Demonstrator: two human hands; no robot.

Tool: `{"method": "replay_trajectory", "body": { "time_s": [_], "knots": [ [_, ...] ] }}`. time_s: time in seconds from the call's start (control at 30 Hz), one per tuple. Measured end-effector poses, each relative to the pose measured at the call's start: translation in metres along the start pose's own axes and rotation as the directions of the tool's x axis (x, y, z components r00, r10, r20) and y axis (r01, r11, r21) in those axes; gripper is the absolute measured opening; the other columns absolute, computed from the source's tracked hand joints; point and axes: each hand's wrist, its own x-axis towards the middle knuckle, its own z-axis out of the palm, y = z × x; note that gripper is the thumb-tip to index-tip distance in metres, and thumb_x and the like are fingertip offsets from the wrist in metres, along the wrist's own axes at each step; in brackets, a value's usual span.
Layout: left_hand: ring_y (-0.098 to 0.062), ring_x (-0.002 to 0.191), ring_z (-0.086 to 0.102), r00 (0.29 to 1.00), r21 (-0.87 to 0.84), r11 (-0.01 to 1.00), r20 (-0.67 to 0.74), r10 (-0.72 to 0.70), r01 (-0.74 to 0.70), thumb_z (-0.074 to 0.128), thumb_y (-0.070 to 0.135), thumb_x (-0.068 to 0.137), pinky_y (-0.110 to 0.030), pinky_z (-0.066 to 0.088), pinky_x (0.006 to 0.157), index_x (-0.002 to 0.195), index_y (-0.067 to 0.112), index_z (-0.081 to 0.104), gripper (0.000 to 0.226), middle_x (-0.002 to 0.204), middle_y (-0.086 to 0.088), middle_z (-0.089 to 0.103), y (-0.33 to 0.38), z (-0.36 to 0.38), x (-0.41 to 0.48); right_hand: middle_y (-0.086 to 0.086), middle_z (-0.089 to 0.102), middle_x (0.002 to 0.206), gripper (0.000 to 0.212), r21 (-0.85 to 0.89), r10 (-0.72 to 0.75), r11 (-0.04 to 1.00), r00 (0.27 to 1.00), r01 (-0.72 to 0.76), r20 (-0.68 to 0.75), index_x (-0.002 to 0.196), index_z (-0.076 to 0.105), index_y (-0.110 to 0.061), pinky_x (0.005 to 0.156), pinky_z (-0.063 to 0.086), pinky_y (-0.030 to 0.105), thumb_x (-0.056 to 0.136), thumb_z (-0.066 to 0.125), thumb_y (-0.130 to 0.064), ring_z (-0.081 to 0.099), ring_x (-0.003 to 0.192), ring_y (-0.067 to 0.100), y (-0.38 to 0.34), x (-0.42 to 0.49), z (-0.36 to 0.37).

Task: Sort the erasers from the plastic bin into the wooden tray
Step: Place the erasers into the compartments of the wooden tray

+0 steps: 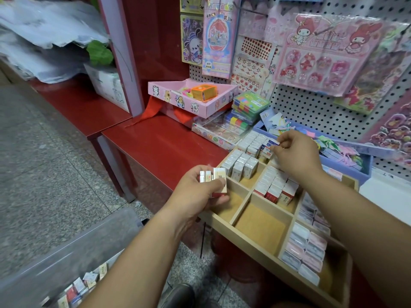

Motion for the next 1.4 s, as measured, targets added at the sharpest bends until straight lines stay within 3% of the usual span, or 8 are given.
{"method": "replay_trajectory", "body": {
  "time_s": [0.3,0.53,0.63,0.77,1.0,1.13,1.27,1.4],
  "knots": [
    [-0.024,0.08,0.072,0.998,-0.03,0.999,0.051,-0.023,0.025,0.066,-0.008,0.09,-0.037,0.064,0.07,0.107,0.007,0.062,0.022,0.097,-0.018,0.067,-0.002,0.009,0.001,0.007,0.07,0.089,0.013,-0.288,0.016,0.958,1.0,-0.011,0.013,0.09,0.063,-0.024,0.072,0.049,0.036,0.084,0.074,-0.019,0.062,0.09,0.032,0.005,0.025,0.025],
    [-0.02,0.074,0.073,0.997,-0.029,0.998,0.061,-0.052,0.054,0.063,-0.009,0.092,-0.039,0.065,0.072,0.107,0.007,0.062,0.022,0.095,-0.015,0.069,-0.001,0.011,0.005,0.006,0.067,0.092,0.021,-0.507,-0.05,0.86,0.998,0.06,0.033,0.086,0.057,-0.024,0.085,0.034,0.039,0.085,0.078,-0.029,0.052,0.105,0.032,0.003,0.026,0.028],
    [-0.017,0.071,0.073,0.997,-0.026,0.999,0.063,-0.039,0.041,0.066,-0.005,0.092,-0.037,0.064,0.071,0.11,0.006,0.063,0.022,0.093,-0.011,0.07,0.0,0.01,0.003,0.004,0.068,0.09,0.021,-0.398,-0.016,0.917,0.999,0.03,0.039,0.088,0.061,-0.023,0.084,0.04,0.039,0.086,0.077,-0.037,0.056,0.104,0.032,-0.006,0.021,0.022],
    [-0.019,0.071,0.072,0.998,-0.039,0.999,0.057,-0.016,0.018,0.068,-0.004,0.091,-0.035,0.064,0.068,0.118,0.002,0.061,0.028,0.096,-0.013,0.069,0.001,0.011,0.0,-0.004,0.064,0.076,0.013,-0.096,-0.094,0.99,0.988,0.106,0.126,0.083,0.066,-0.02,0.064,0.043,0.029,0.094,0.061,-0.024,0.061,0.076,0.018,-0.041,-0.013,0.008],
    [-0.018,0.067,0.066,0.993,0.008,1.0,0.114,0.017,-0.018,0.07,-0.004,0.089,-0.034,0.064,0.068,0.114,0.002,0.062,0.028,0.085,-0.011,0.067,0.002,0.012,-0.006,0.01,0.073,0.077,0.009,0.185,-0.098,0.983,0.835,-0.005,0.542,0.089,0.074,-0.022,0.067,0.054,0.039,0.092,0.072,-0.03,0.068,0.066,0.026,-0.062,-0.066,-0.004],
    [-0.023,0.073,0.071,0.995,-0.005,1.0,0.099,-0.004,0.004,0.069,-0.006,0.09,-0.033,0.064,0.066,0.115,0.0,0.06,0.027,0.088,-0.017,0.069,0.006,0.007,-0.007,0.002,0.075,0.081,0.008,0.257,0.006,0.958,0.903,-0.129,0.43,0.093,0.072,-0.018,0.06,0.047,0.022,0.093,0.072,-0.027,0.069,0.066,0.01,-0.05,-0.066,-0.016],
    [-0.025,0.075,0.071,0.996,-0.012,1.0,0.087,-0.006,0.007,0.065,-0.012,0.09,-0.032,0.063,0.065,0.113,0.002,0.057,0.028,0.094,-0.022,0.064,0.003,0.007,-0.008,0.002,0.07,0.079,0.012,0.319,0.172,0.923,0.973,-0.215,0.156,0.095,0.07,-0.014,0.066,0.048,0.03,0.093,0.072,-0.026,0.061,0.062,0.011,-0.016,-0.052,-0.042],
    [-0.027,0.075,0.073,0.994,-0.009,1.0,0.103,-0.025,0.026,0.063,-0.013,0.091,-0.03,0.062,0.061,0.114,0.001,0.056,0.028,0.087,-0.019,0.065,0.0,0.017,-0.009,0.009,0.051,0.07,0.017,0.224,0.248,0.943,0.968,-0.248,0.028,0.099,0.064,-0.006,0.045,0.042,0.025,0.096,0.07,-0.022,0.046,0.046,0.013,0.02,-0.045,-0.065]
  ]
}}
